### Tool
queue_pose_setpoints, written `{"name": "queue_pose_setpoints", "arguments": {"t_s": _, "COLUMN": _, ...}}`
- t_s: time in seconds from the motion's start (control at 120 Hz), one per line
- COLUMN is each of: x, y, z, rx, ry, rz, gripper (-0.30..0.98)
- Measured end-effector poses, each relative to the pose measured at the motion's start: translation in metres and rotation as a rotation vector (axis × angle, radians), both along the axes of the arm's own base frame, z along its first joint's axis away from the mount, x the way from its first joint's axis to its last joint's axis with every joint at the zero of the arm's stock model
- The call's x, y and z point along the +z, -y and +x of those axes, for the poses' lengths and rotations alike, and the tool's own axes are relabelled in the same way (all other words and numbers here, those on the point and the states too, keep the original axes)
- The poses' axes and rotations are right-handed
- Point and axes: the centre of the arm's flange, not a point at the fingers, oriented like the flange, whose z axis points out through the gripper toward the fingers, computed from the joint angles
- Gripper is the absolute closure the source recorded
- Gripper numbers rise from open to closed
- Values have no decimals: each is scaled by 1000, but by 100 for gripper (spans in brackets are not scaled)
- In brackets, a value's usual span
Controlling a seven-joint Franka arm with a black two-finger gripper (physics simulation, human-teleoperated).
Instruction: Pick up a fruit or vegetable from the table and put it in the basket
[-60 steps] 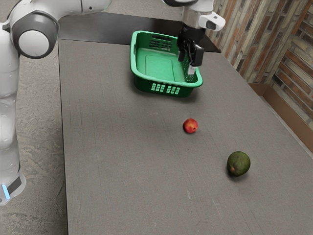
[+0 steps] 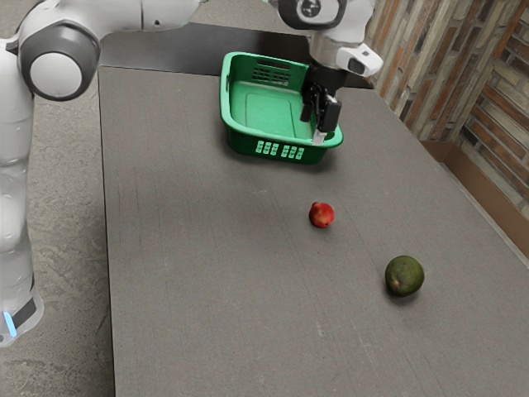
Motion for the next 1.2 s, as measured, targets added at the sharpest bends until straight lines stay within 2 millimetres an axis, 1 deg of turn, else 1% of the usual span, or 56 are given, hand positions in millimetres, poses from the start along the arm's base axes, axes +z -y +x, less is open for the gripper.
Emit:
{"name": "queue_pose_setpoints", "arguments": {"t_s": 0.042, "x": -12, "y": 9, "z": 1, "rx": -37, "ry": -21, "rz": 13, "gripper": 1}}
{"name": "queue_pose_setpoints", "arguments": {"t_s": 0.108, "x": -45, "y": 19, "z": -1, "rx": -93, "ry": -58, "rz": 29, "gripper": 1}}
{"name": "queue_pose_setpoints", "arguments": {"t_s": 0.15, "x": -62, "y": 20, "z": -3, "rx": -122, "ry": -71, "rz": 44, "gripper": 1}}
{"name": "queue_pose_setpoints", "arguments": {"t_s": 0.225, "x": -85, "y": 17, "z": -11, "rx": -169, "ry": -74, "rz": 78, "gripper": 1}}
{"name": "queue_pose_setpoints", "arguments": {"t_s": 0.267, "x": -93, "y": 15, "z": -12, "rx": -195, "ry": -63, "rz": 89, "gripper": 1}}
{"name": "queue_pose_setpoints", "arguments": {"t_s": 0.35, "x": -100, "y": 15, "z": -10, "rx": -245, "ry": -31, "rz": 101, "gripper": 1}}
{"name": "queue_pose_setpoints", "arguments": {"t_s": 0.408, "x": -116, "y": 19, "z": -9, "rx": -280, "ry": -23, "rz": 97, "gripper": 1}}
{"name": "queue_pose_setpoints", "arguments": {"t_s": 0.483, "x": -130, "y": 26, "z": -7, "rx": -326, "ry": -1, "rz": 92, "gripper": 1}}
{"name": "queue_pose_setpoints", "arguments": {"t_s": 0.542, "x": -134, "y": 33, "z": -6, "rx": -364, "ry": 22, "rz": 96, "gripper": 1}}
{"name": "queue_pose_setpoints", "arguments": {"t_s": 0.642, "x": -131, "y": 43, "z": -2, "rx": -443, "ry": 64, "rz": 155, "gripper": 1}}
{"name": "queue_pose_setpoints", "arguments": {"t_s": 0.758, "x": -132, "y": 47, "z": 5, "rx": -522, "ry": 93, "rz": 238, "gripper": 1}}
{"name": "queue_pose_setpoints", "arguments": {"t_s": 0.808, "x": -137, "y": 43, "z": 8, "rx": -542, "ry": 94, "rz": 262, "gripper": 1}}
{"name": "queue_pose_setpoints", "arguments": {"t_s": 0.85, "x": -142, "y": 36, "z": 9, "rx": -550, "ry": 93, "rz": 277, "gripper": 1}}
{"name": "queue_pose_setpoints", "arguments": {"t_s": 0.925, "x": -156, "y": 16, "z": 12, "rx": -549, "ry": 82, "rz": 292, "gripper": 1}}
{"name": "queue_pose_setpoints", "arguments": {"t_s": 0.992, "x": -163, "y": -3, "z": 15, "rx": -536, "ry": 82, "rz": 298, "gripper": 1}}
{"name": "queue_pose_setpoints", "arguments": {"t_s": 1.042, "x": -169, "y": -12, "z": 18, "rx": -525, "ry": 85, "rz": 288, "gripper": 0}}
{"name": "queue_pose_setpoints", "arguments": {"t_s": 1.1, "x": -173, "y": -14, "z": 20, "rx": -518, "ry": 96, "rz": 263, "gripper": 0}}
{"name": "queue_pose_setpoints", "arguments": {"t_s": 1.2, "x": -169, "y": 0, "z": 22, "rx": -510, "ry": 133, "rz": 190, "gripper": 1}}
